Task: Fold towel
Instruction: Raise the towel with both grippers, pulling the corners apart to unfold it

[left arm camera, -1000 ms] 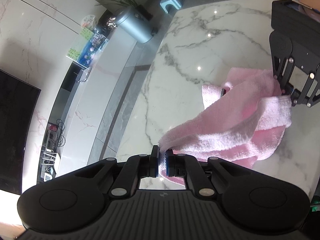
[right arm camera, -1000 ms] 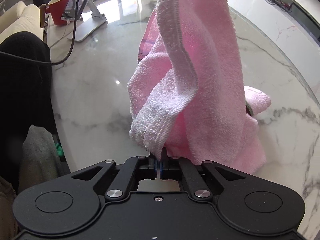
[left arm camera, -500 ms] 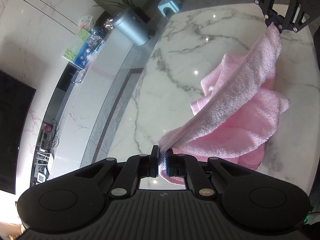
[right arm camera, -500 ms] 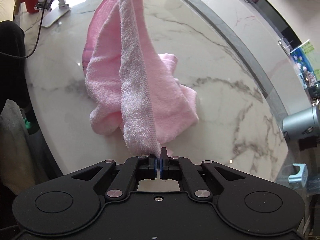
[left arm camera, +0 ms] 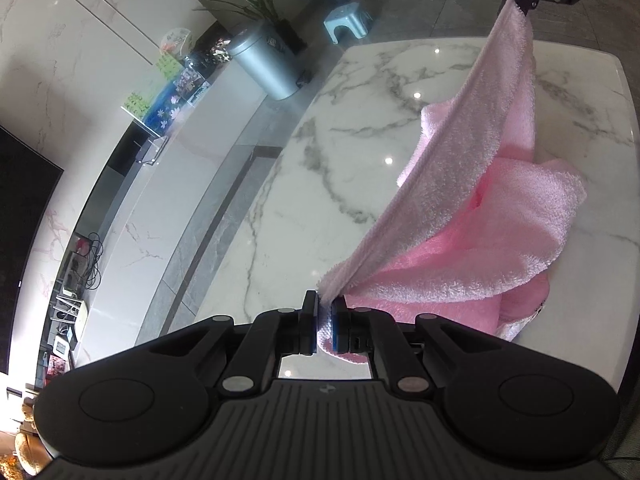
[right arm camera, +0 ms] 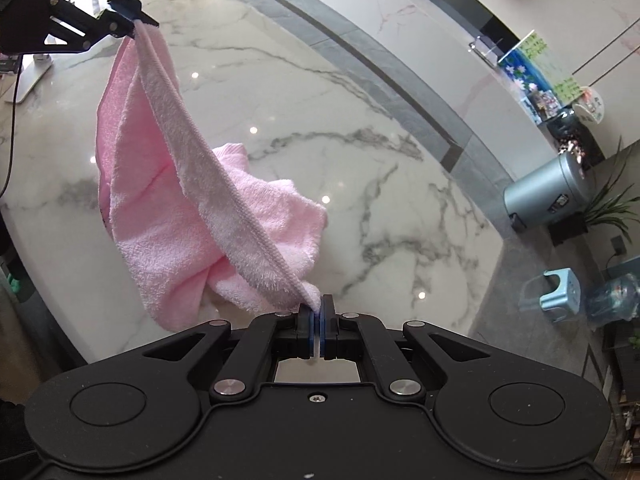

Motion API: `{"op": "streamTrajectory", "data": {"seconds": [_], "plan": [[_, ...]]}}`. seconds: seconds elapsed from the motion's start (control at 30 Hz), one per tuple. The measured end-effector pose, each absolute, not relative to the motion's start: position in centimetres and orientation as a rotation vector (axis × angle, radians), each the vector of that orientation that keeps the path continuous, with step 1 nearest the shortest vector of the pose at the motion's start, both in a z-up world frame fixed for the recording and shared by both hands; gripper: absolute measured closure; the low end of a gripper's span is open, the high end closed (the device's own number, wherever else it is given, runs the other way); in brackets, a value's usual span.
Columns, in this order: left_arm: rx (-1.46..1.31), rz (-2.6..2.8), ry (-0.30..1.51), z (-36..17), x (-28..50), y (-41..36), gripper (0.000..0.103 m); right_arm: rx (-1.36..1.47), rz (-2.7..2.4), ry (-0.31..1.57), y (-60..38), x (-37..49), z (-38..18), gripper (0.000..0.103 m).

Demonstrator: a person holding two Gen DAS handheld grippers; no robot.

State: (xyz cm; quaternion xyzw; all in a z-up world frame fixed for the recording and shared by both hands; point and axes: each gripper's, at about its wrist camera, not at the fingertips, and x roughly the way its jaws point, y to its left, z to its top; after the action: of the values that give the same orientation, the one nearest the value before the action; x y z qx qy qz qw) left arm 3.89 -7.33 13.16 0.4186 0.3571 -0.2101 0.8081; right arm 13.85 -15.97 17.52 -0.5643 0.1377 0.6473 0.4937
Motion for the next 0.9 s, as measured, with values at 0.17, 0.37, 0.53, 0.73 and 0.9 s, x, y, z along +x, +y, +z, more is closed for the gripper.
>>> {"op": "streamTrajectory", "data": {"seconds": [0.17, 0.37, 0.53, 0.73, 0.9], "plan": [[0.908, -0.401, 0.724, 16.0, 5.0, -7.1, 0.098, -1.338, 1.52, 0.242, -14.3, 14.5, 21.4, 0.103], [0.947, -0.322, 0.653, 20.5, 6.8, -7.0, 0.098, -1.265, 1.462, 0.141, -11.5, 14.5, 26.2, 0.103], [0.962, -0.248, 0.613, 23.4, 9.2, -6.8, 0.098, -1.208, 1.427, 0.092, -8.7, 14.6, 28.8, 0.103], [0.98, -0.193, 0.578, 25.3, 12.0, -7.2, 0.098, -1.142, 1.399, 0.062, -5.1, 15.5, 30.8, 0.103], [1.012, -0.148, 0.522, 26.6, 13.9, -7.9, 0.097, -1.077, 1.38, 0.04, -2.6, 16.9, 32.6, 0.103]]}}
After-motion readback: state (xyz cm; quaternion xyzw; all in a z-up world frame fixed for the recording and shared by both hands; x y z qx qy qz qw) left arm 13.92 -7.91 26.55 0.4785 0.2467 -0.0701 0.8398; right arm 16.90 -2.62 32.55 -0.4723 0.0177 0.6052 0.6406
